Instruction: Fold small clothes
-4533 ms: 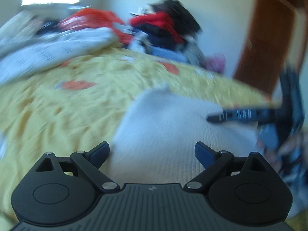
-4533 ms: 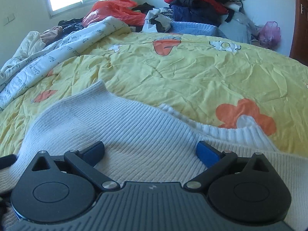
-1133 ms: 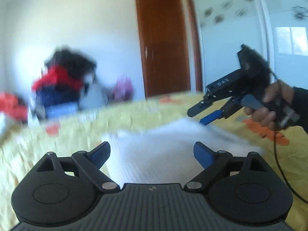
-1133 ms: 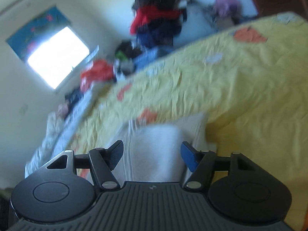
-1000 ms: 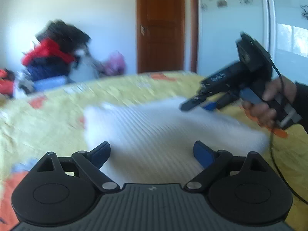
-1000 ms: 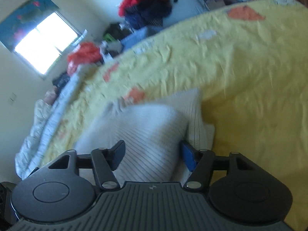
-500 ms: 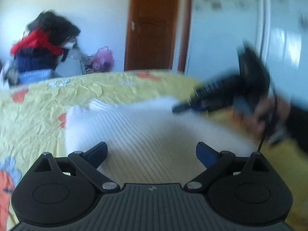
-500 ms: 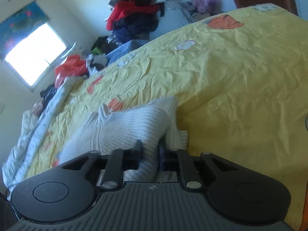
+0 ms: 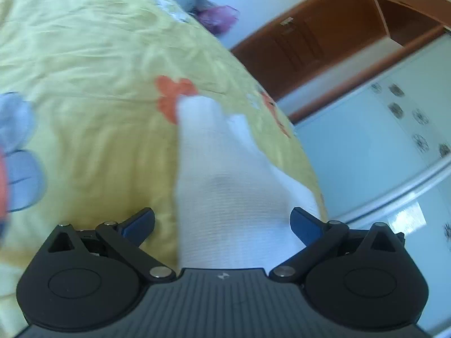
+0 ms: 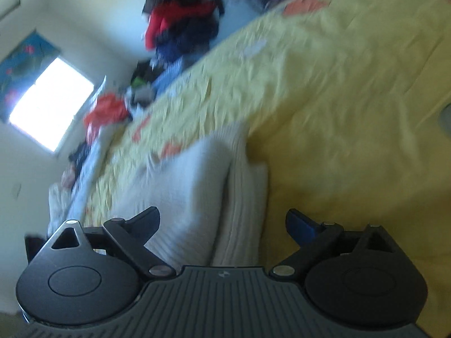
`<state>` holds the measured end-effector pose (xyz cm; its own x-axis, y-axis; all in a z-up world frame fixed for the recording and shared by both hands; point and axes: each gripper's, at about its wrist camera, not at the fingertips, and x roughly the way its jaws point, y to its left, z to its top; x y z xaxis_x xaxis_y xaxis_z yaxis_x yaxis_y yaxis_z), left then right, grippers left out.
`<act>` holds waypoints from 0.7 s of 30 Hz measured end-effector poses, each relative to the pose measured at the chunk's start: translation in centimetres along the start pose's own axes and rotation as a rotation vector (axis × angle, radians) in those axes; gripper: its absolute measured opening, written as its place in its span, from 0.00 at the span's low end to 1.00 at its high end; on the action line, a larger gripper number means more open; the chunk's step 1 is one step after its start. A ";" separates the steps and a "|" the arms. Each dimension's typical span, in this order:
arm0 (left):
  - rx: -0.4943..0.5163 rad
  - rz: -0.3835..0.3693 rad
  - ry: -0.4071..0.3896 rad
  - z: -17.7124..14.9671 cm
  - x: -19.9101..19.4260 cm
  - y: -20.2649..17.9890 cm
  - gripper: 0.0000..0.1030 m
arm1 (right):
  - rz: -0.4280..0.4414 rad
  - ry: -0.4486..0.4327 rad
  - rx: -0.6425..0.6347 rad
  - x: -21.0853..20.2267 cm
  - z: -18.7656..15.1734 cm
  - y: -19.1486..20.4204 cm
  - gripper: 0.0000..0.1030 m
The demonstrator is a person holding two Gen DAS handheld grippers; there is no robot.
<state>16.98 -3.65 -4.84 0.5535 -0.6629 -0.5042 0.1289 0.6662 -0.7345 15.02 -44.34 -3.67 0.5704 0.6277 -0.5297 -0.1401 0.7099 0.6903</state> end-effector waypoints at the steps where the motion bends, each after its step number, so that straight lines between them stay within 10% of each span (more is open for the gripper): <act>1: 0.007 -0.008 0.013 -0.2 0.6 -0.3 1.00 | 0.014 -0.007 -0.007 0.4 -0.2 0.1 0.88; 5: 0.096 0.040 0.027 0.3 3.0 -2.3 0.96 | 0.011 -0.043 -0.033 0.9 -1.2 1.1 0.61; 10: 0.086 0.043 0.013 0.3 1.4 -1.8 0.59 | 0.033 -0.088 -0.013 -0.2 -1.9 1.7 0.46; 21: 0.151 0.105 -0.053 4.1 -4.4 -2.3 0.51 | 0.209 -0.101 0.039 2.0 -1.0 8.0 0.42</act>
<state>17.61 -0.85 0.92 0.6124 -0.5709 -0.5468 0.1880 0.7770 -0.6007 14.22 -37.08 0.32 0.6105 0.7231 -0.3231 -0.2329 0.5538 0.7994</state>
